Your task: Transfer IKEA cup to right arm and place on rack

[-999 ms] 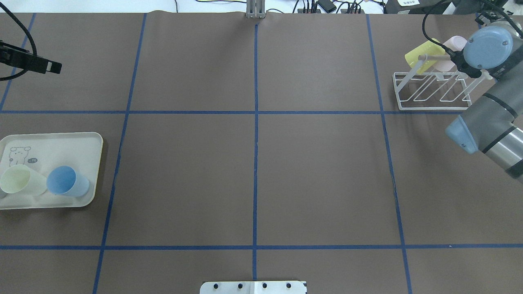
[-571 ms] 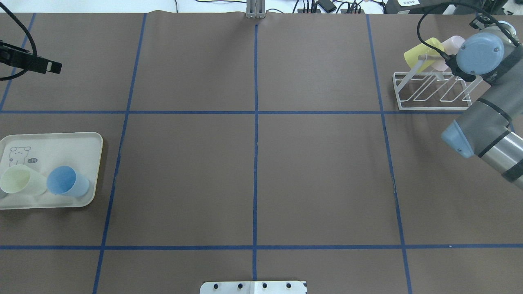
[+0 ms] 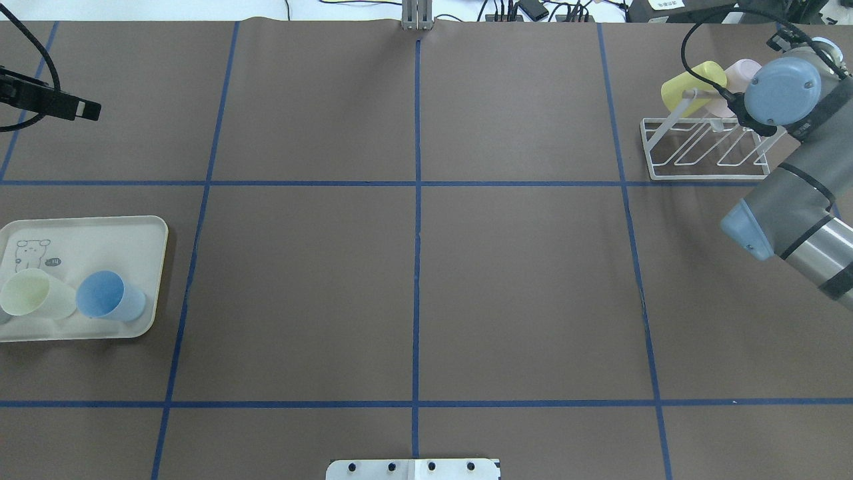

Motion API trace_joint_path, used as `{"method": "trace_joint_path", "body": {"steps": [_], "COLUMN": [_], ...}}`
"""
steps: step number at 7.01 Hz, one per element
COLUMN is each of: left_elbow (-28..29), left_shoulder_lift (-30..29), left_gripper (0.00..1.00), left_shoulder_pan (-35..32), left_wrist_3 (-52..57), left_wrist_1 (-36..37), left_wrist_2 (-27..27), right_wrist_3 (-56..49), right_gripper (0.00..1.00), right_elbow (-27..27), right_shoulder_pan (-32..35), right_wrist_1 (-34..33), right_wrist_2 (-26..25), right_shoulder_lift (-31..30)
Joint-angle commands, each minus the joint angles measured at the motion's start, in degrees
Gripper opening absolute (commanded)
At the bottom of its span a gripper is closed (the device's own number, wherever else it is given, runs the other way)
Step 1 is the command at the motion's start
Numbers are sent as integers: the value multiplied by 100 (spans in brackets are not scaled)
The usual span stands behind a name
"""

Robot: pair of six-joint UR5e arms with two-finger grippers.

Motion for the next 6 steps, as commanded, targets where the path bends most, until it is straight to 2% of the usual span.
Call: {"method": "trace_joint_path", "body": {"steps": [1, 2, 3, 4, 6], "left_elbow": [0, 0, 0, 0, 0], "left_shoulder_lift": [0, 0, 0, 0, 0], "left_gripper": [100, 100, 100, 100, 100], "left_shoulder_pan": [0, -9, -9, -9, -18], "left_wrist_3": [0, 0, 0, 0, 0], "left_wrist_1": [0, 0, 0, 0, 0], "left_wrist_2": [-83, -83, -83, -83, -83], "right_wrist_3": [-1, 8, -9, -1, 17], "right_gripper": [48, 61, 83, 99, 100], "right_elbow": [8, 34, 43, 52, 52], "right_shoulder_pan": [2, 2, 2, 2, -7], "right_wrist_1": [0, 0, 0, 0, 0], "right_wrist_2": [-8, -8, -8, -17, -52], "right_shoulder_lift": [-8, -8, 10, 45, 62]}}
